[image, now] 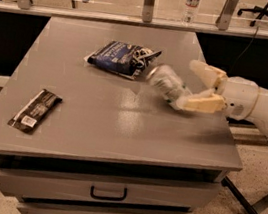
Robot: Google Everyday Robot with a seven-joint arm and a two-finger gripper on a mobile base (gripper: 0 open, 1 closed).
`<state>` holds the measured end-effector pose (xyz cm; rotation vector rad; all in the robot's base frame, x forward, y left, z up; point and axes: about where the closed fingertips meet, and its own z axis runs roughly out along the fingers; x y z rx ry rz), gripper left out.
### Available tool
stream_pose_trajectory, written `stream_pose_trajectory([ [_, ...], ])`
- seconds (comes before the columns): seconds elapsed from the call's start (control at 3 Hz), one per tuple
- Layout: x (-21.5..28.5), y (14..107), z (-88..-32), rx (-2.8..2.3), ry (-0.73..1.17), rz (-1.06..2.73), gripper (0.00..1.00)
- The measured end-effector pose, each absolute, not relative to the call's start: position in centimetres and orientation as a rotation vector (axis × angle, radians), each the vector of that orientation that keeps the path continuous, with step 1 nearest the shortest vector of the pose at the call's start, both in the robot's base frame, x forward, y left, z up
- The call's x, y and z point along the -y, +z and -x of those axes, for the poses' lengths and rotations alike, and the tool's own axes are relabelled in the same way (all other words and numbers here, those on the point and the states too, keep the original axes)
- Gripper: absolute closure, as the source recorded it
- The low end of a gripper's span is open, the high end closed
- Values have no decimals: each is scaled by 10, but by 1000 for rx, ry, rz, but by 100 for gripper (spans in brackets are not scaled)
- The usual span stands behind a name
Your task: Place 7up can upright
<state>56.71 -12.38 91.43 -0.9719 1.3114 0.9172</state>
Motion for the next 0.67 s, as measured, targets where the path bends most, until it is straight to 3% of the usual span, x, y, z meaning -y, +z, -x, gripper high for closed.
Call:
stream_pose_trajectory([
  [0.33,156,919,-551,-1360,832,934,0],
  [0.67,156,919,-551,-1360,832,934,0],
])
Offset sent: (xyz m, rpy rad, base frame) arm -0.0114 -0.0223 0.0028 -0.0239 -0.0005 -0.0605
